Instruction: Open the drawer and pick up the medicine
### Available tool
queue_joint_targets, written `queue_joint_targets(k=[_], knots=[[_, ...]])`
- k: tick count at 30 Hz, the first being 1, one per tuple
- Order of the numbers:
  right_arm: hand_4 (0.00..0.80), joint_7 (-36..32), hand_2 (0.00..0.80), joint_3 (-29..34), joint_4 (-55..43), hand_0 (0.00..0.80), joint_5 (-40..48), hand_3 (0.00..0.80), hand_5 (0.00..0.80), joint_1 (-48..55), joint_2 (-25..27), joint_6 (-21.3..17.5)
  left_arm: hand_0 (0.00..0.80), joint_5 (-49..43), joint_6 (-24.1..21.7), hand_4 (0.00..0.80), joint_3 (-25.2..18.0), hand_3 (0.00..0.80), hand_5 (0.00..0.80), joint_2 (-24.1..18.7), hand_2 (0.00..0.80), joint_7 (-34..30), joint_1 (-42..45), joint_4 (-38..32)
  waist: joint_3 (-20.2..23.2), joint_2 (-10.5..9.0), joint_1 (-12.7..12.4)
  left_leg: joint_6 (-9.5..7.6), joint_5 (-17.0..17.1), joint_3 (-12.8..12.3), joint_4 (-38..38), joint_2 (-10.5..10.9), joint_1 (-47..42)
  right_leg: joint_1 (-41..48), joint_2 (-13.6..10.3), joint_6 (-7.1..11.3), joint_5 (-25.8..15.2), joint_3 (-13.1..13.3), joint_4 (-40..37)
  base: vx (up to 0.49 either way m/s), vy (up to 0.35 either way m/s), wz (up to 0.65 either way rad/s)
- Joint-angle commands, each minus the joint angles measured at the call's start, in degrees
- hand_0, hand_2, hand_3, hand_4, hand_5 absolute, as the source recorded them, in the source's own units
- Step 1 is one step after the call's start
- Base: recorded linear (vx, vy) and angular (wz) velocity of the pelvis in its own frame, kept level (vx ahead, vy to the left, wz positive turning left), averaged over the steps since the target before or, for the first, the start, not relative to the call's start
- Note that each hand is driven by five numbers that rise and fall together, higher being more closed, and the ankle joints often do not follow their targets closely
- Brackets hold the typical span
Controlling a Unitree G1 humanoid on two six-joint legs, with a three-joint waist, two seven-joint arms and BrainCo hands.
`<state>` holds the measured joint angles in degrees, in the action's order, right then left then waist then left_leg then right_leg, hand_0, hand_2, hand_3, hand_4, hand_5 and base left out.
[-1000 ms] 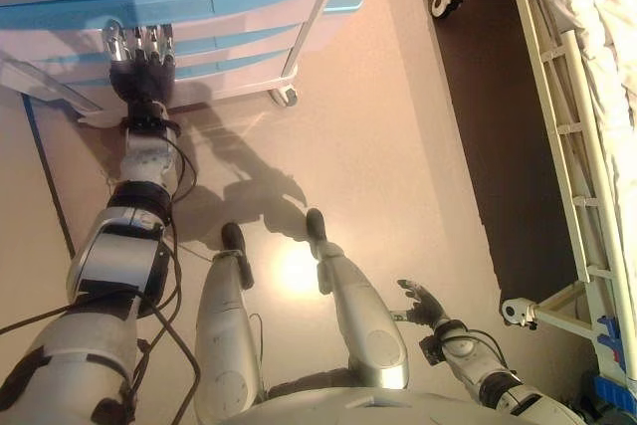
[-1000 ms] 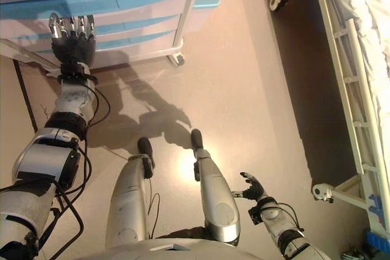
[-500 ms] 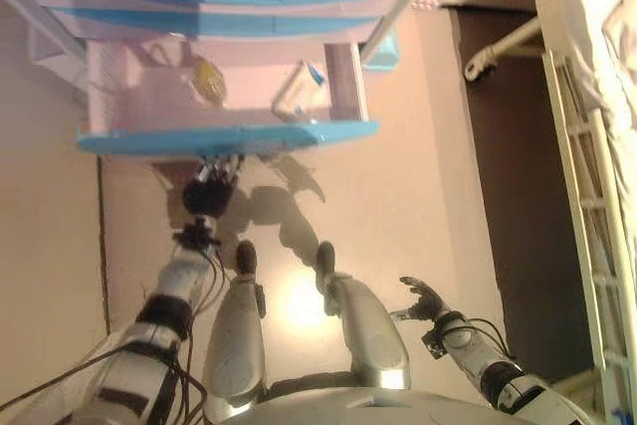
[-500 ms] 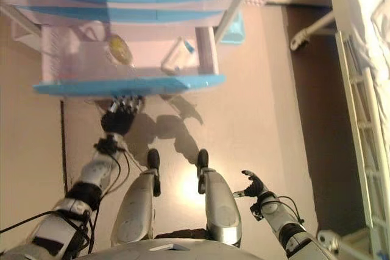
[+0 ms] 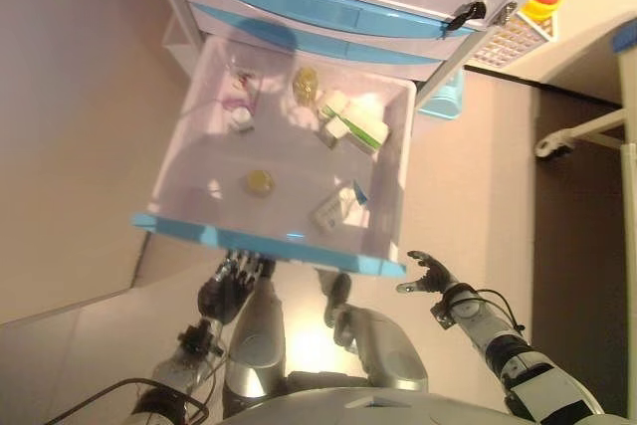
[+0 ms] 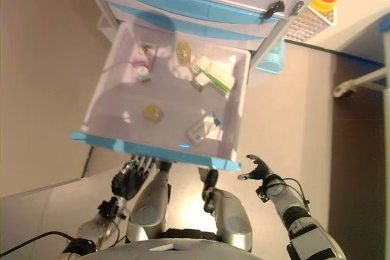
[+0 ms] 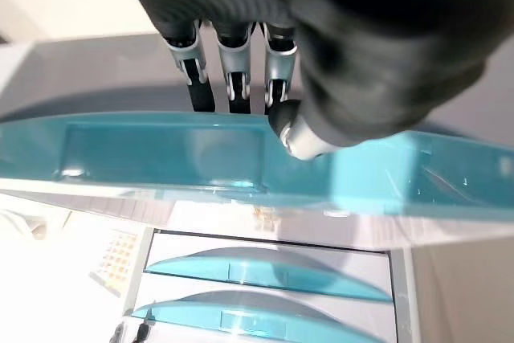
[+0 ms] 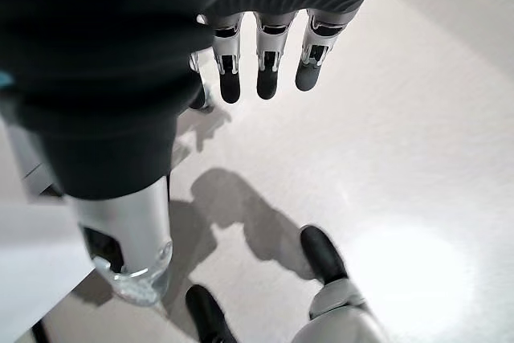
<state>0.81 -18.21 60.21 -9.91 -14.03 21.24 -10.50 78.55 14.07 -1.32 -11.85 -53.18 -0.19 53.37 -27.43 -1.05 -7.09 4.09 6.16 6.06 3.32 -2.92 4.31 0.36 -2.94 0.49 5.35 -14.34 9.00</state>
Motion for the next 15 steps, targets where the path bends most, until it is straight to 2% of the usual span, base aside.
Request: queue_joint_targets(k=[1,7,8,10,11,12,14,15], knots=[[0.0,-0.2,0.0,1.4,1.5,0.0,-1.1,0.0,0.0,2.9,3.1,-1.9,0.8,-6.0,2.5,0.8,-2.2,0.8,0.8,-3.3,0.8,-8.0,8.1,-4.0,7.4,0.16,-2.4,-0.63,-6.2,-2.9,4.9,4.2,3.3,1.3,1.2,-0.36,-0.5,-0.5,-3.1,0.008,0.017,0.21],[0.0,-0.2,0.0,2.9,4.4,0.0,-2.2,0.0,0.0,3.6,2.0,-2.3,0.8,-15.2,0.2,0.8,-0.8,0.8,0.8,-3.4,0.8,0.4,8.8,1.8,9.8,1.19,-1.9,-0.87,-6.3,-1.9,3.4,5.3,1.4,2.2,0.8,-0.2,-0.3,-1.2,-3.7,0.032,0.048,0.22],[0.0,-0.2,0.0,3.2,5.0,0.0,-2.4,0.0,0.0,3.9,1.8,-2.3,0.8,-18.0,-2.3,0.8,-0.4,0.8,0.8,-3.4,0.8,2.4,8.7,3.2,10.3,1.29,-1.6,-1.02,-6.4,-1.8,3.2,5.5,1.0,2.3,0.7,-0.16,-0.2,-1.2,-3.6,0.055,0.051,0.15],[0.0,0.1,0.0,3.6,5.8,0.0,-3.0,0.0,0.0,4.4,1.5,-2.5,0.8,-20.7,-4.5,0.8,0.2,0.8,0.8,-3.6,0.8,5.0,8.3,5.1,11.0,1.31,-1.3,-1.25,-6.6,-1.6,3.0,5.7,0.4,2.5,0.7,-0.1,-0.2,-1.2,-3.7,0.072,0.05,0.08],[0.0,0.5,0.0,3.7,6.3,0.0,-3.1,0.0,0.0,4.5,1.4,-2.4,0.414,-23.3,-6.9,0.414,0.3,0.414,0.414,-3.7,0.414,7.0,8.0,6.4,11.3,1.31,-1.1,-1.37,-6.7,-1.7,2.9,5.8,0.1,2.5,0.7,-0.08,-0.1,-1.1,-3.7,0.09,0.055,0.04],[0.0,1.0,0.0,4.0,7.0,0.0,-3.1,0.0,0.0,4.7,1.3,-2.1,0.0,-25.8,-9.4,0.0,0.7,0.0,0.0,-4.0,0.0,11.8,7.3,8.5,11.7,1.25,-0.9,-1.53,-6.9,-1.5,2.7,5.9,-0.3,2.7,0.6,-0.03,-0.1,-1.1,-3.8,0.089,0.055,0.02],[0.0,2.7,0.0,4.7,8.5,0.0,-4.0,0.0,0.0,5.5,0.8,-1.5,0.0,-32.2,-14.6,0.0,0.4,0.0,0.0,-4.3,0.0,20.1,5.7,13.0,12.6,1.0,-0.2,-1.93,-7.3,-1.8,2.4,6.1,-1.1,3.0,0.6,0.1,-0.1,-0.9,-4.0,0.103,0.05,-0.02],[0.0,3.3,0.0,5.0,8.9,0.0,-3.5,0.0,0.0,5.8,0.7,-0.9,0.0,-34.7,-15.7,0.0,0.4,0.0,0.0,-4.4,0.0,24.1,5.2,13.7,12.9,0.89,0.0,-2.07,-7.4,-1.8,2.4,6.1,-1.4,3.1,0.6,0.13,-0.2,-0.8,-4.1,0.093,0.031,0.0]])
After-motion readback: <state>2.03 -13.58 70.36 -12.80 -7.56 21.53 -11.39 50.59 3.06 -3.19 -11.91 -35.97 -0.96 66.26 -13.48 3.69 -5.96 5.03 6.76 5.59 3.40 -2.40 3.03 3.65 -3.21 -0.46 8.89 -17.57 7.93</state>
